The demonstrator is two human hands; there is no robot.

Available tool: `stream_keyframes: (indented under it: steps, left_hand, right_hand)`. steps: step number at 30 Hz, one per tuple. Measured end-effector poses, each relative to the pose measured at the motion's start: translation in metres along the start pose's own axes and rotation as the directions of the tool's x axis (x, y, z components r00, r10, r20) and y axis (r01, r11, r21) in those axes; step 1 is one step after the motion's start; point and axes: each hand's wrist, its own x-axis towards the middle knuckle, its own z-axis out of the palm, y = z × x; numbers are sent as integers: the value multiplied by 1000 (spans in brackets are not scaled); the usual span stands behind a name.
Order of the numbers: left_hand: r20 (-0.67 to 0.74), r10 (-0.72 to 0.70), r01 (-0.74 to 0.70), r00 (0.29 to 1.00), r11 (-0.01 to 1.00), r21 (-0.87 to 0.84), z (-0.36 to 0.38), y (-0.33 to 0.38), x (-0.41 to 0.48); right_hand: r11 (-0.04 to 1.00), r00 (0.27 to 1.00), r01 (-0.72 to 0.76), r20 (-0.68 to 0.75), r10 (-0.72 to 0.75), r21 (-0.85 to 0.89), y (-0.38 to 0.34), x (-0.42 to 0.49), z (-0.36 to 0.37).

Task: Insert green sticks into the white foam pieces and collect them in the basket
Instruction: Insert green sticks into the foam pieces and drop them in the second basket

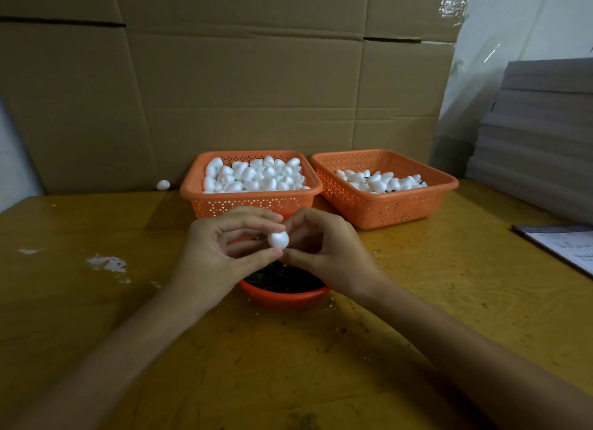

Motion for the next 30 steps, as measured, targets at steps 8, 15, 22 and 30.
stream_keyframes:
  steps: [8,15,22,30]
  left_hand:
    - [-87,-93,83,992,990,-117,-3,0,1]
    - [-114,-144,124,983,977,-172,-7,0,2]
    - [-83,-106,93,991,984,-151,-6,1,0]
    - [-29,-4,1,1000,995,-99,-5,2,0]
  right_hand:
    - [999,999,41,-14,-41,24,0,1,-2]
    - [996,999,30,41,-27,-86,-4,0,-1]
    - [998,998,29,51,-26,-60,-6,-1,-3]
    - [998,998,54,40,-55,31,-3,0,-2]
